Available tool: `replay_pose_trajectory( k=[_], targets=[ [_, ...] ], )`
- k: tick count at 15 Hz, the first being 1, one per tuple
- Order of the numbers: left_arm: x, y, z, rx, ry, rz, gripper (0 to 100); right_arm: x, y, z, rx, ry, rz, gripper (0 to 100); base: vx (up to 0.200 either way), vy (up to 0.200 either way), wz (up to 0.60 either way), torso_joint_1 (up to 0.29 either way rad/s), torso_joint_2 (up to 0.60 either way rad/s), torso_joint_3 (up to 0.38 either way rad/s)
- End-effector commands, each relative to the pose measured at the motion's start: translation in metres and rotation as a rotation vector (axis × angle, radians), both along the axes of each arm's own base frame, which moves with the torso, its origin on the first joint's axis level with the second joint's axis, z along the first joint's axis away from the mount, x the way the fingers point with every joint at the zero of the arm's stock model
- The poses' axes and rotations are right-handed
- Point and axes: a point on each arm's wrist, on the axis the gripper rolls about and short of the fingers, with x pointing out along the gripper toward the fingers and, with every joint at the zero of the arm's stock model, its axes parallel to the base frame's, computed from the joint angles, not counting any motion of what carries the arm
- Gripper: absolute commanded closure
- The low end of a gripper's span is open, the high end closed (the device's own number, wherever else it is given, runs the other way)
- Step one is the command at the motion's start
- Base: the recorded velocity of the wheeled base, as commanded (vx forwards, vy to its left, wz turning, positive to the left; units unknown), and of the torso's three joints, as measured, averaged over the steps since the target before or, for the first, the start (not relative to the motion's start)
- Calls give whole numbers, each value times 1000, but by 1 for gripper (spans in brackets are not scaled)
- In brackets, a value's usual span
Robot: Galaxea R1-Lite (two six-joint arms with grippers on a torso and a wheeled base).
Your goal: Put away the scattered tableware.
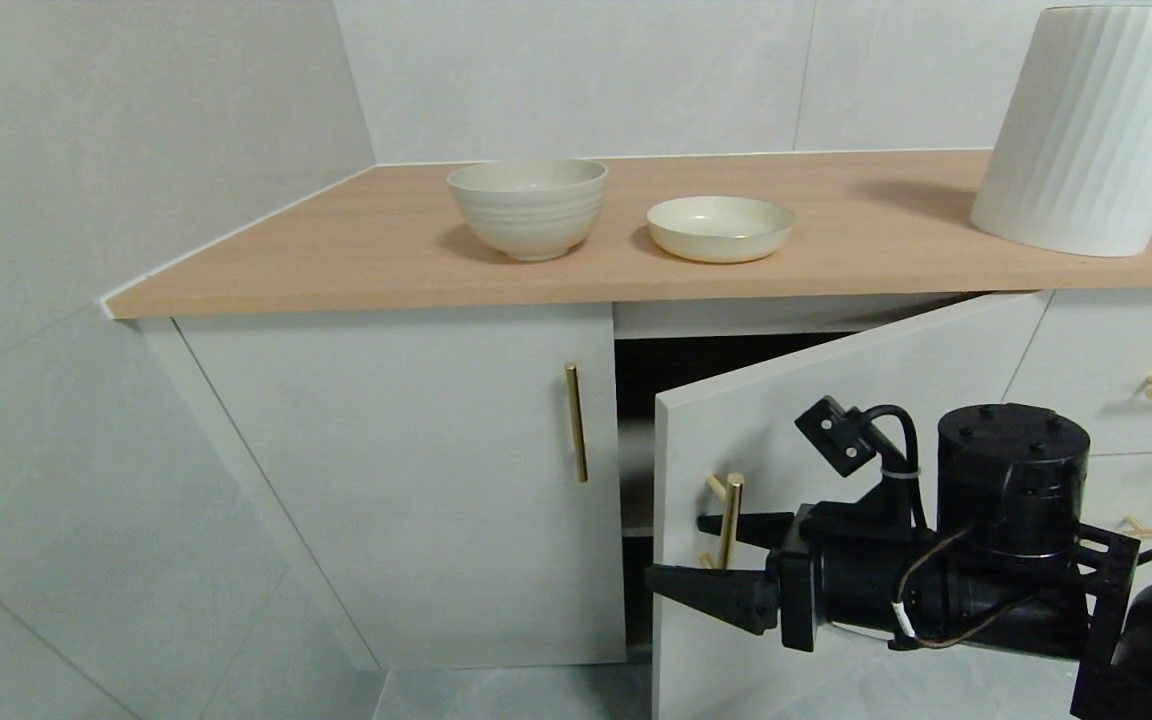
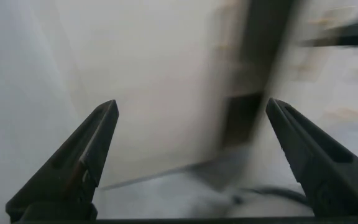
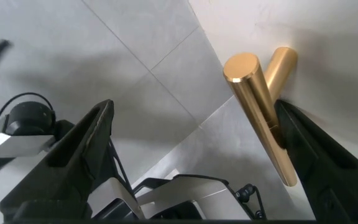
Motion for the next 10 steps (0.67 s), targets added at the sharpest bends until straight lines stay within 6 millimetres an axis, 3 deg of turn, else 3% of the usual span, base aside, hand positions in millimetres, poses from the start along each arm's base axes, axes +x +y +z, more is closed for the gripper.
replay_pose_trajectory(
  k=[1, 3, 5, 7, 8, 10],
  targets=[
    [34, -4, 57, -16, 156, -176, 0, -3, 2, -1, -2, 9, 19, 0, 0, 0, 0, 0, 0, 0],
    [77, -7, 79, -30, 285, -296, 0, -3, 2, -1, -2, 10, 20, 0, 0, 0, 0, 0, 0, 0],
    [119, -16, 86, -32, 376, -424, 0, -3, 2, -1, -1, 11, 18, 0, 0, 0, 0, 0, 0, 0],
    [173, -37, 77, -29, 453, -527, 0, -3, 3, -2, -4, 16, 20, 0, 0, 0, 0, 0, 0, 0],
    [184, -42, 74, -31, 465, -548, 0, -3, 2, -3, -5, 17, 20, 0, 0, 0, 0, 0, 0, 0],
    [223, -64, 58, -72, 519, -592, 0, -3, 2, -2, -3, 15, 18, 0, 0, 0, 0, 0, 0, 0]
  ],
)
